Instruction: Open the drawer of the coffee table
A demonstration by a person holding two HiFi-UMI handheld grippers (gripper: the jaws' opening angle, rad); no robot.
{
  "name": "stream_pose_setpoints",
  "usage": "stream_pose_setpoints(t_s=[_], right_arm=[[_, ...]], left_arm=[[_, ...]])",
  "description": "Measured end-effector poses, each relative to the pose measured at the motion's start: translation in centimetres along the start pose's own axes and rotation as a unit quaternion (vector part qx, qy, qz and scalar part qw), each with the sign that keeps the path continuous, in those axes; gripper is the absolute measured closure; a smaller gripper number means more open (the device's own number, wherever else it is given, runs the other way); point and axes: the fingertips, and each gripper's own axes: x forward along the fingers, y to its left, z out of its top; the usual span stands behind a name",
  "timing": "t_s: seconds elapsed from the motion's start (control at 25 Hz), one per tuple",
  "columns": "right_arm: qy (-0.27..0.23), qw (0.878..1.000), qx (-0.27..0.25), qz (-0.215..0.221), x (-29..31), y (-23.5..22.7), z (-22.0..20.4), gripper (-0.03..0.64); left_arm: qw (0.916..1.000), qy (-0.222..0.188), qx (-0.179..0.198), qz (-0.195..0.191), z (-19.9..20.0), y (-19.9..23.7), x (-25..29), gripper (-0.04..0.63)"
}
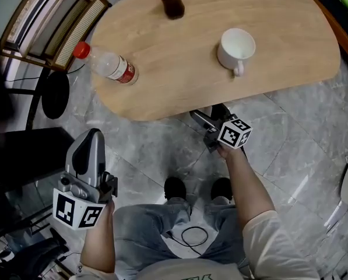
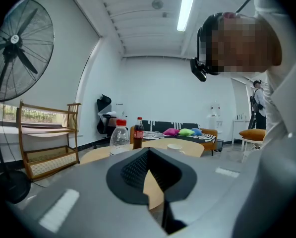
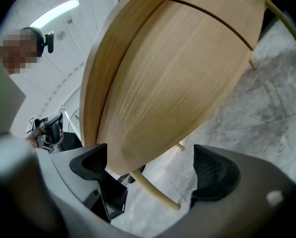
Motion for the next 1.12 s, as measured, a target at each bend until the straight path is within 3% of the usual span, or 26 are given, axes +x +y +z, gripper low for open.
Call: stream_pose_setpoints(t_s=[0.16,0.28,0.4,0.88,1.12], right_arm=[[-0.028,0.998,0.025,0.040,1.0,0.3,1.0,0.082],[-0.049,0.995,0.048,0.072,1.5,0.7,1.9,0.164],[-0.059,0.993,0.057,0.088,1.5,0.9,2.0,0.187],[-0.065,0.991,0.065,0.093,-0.3,1.5,1.1,0.227],[-0.042,0.992,0.073,0.093,-3.5,2.9,-1.1,0.232]], left_arm=[[1.0000,0.000,0.005,0.002,-0.3,0.4,-0.2,0.595],[1.0000,0.001,0.004,0.003,-0.6,0.7,-0.2,0.597],[1.0000,0.003,0.006,0.001,-0.7,0.7,-0.1,0.597],[1.0000,0.003,0.002,0.002,-0.9,0.5,0.0,0.595],[0.9998,0.007,-0.009,-0.014,-0.6,-1.2,0.4,0.597]])
